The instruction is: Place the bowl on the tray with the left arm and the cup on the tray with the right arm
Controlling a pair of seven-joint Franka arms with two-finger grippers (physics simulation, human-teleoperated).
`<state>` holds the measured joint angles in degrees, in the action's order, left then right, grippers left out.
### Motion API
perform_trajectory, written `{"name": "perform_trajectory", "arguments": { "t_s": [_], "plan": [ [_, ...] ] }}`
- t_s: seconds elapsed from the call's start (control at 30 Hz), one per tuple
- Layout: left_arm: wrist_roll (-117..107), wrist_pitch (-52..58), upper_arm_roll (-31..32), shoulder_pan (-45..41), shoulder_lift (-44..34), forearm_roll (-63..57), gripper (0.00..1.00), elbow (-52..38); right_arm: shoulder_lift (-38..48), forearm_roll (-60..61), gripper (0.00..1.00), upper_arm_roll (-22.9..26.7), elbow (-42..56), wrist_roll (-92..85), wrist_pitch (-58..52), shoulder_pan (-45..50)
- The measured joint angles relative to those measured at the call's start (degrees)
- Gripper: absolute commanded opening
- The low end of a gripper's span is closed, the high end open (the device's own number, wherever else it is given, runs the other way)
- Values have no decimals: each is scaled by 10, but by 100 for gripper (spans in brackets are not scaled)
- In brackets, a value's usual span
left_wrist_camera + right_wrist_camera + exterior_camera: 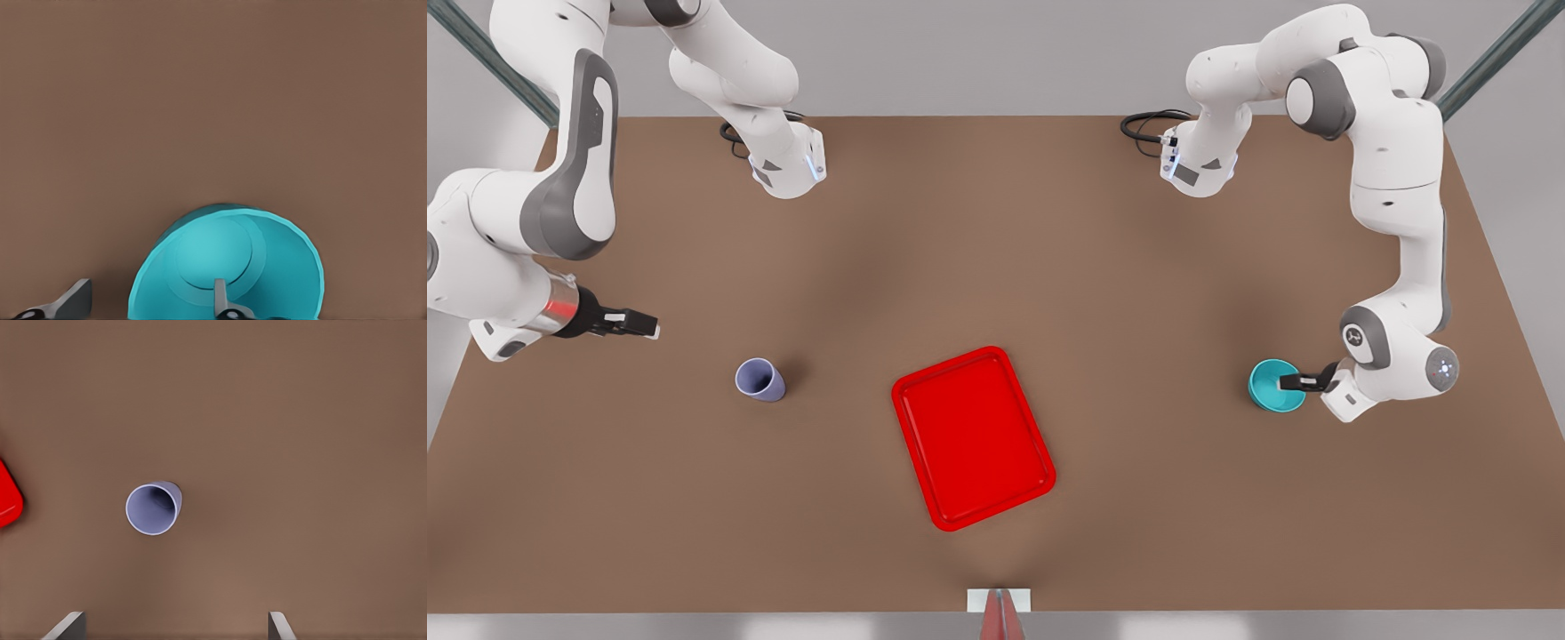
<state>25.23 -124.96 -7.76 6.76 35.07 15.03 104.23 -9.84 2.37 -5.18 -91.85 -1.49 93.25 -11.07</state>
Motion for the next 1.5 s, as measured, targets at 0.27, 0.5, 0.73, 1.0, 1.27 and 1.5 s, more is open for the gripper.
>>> {"name": "perform_trajectory", "arguments": {
  "t_s": [0.27, 0.5, 0.73, 1.0, 1.27, 1.5],
  "plan": [
    [-13, 0, 2, 0, 4, 13, 21, -3, -18, 4, 100, 0, 9, -28, -1, -14],
    [-30, -1, 2, -1, 11, 11, 21, -3, -18, 4, 100, 0, 9, -27, -1, -11],
    [-232, 122, 11, -137, -34, 7, 21, -73, -18, 4, 100, 0, 9, -27, -1, -11],
    [-687, 120, 34, -352, 117, 24, 21, -353, -18, 4, 100, -1, 12, -27, 0, -10],
    [-748, 11, 45, -390, 182, 75, 21, -396, -18, 4, 100, -1, 11, -27, -1, -12],
    [-750, -33, 46, -388, 220, 99, 21, -419, -20, 4, 100, -1, 12, -29, -1, -12]
  ]
}}
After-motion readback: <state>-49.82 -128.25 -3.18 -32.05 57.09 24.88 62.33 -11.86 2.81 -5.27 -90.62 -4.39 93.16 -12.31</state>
